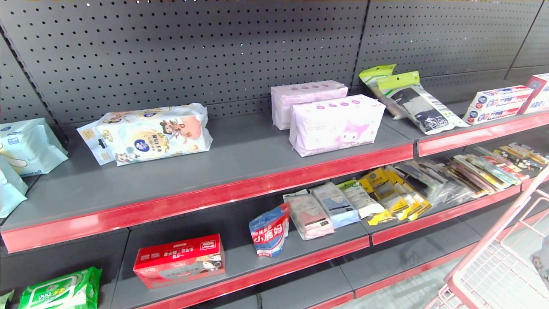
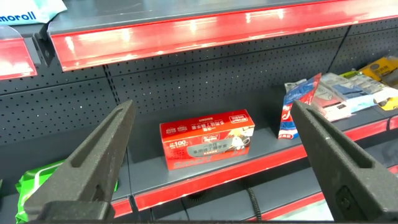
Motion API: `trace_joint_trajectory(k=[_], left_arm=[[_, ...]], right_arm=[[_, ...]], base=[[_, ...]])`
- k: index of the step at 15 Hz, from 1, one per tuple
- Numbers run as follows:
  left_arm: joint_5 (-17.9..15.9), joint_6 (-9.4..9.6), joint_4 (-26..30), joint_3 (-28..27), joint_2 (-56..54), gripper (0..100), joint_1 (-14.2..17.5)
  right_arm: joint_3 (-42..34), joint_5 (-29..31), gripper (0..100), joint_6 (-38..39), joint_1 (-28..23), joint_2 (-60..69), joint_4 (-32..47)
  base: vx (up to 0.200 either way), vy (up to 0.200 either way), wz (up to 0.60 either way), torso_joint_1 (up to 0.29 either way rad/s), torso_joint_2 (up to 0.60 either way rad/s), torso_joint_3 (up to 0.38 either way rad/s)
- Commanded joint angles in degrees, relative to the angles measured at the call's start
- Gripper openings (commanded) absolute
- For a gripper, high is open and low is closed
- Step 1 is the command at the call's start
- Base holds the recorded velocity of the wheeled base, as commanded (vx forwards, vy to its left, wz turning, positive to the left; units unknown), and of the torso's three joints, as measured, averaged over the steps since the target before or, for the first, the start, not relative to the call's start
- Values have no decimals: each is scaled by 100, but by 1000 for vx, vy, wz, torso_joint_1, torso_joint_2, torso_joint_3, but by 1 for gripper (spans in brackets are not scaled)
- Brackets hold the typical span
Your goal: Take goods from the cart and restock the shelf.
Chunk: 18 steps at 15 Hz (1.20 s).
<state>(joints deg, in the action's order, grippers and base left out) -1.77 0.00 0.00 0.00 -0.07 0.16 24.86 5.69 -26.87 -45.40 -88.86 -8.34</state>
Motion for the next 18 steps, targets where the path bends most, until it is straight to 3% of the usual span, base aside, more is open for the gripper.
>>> trace_joint_trajectory(k=[1,4,6,9,13,15,18], left_arm=[[1,0,0,0,7,100,2],[1,0,0,0,7,100,2],[1,0,0,0,7,100,2],[1,0,0,0,7,100,2],[1,0,0,0,7,100,2],[1,0,0,0,7,100,2],[1,0,0,0,7,100,2]], right_arm=[[-288,310,0,560,743,1503,43],[-816,406,0,700,1481,2777,192],[-807,389,0,1219,2545,3542,623],[-763,213,0,1825,3705,3946,649],[-7,-815,0,1658,4610,4025,658],[300,-798,0,1325,4953,4017,658],[257,-569,0,885,4935,3973,632]], base=[[0,0,0,0,0,0],[0,0,0,0,0,0],[0,0,0,0,0,0],[0,0,0,0,0,0],[0,0,0,0,0,0],[0,0,0,0,0,0],[0,0,0,0,0,0]])
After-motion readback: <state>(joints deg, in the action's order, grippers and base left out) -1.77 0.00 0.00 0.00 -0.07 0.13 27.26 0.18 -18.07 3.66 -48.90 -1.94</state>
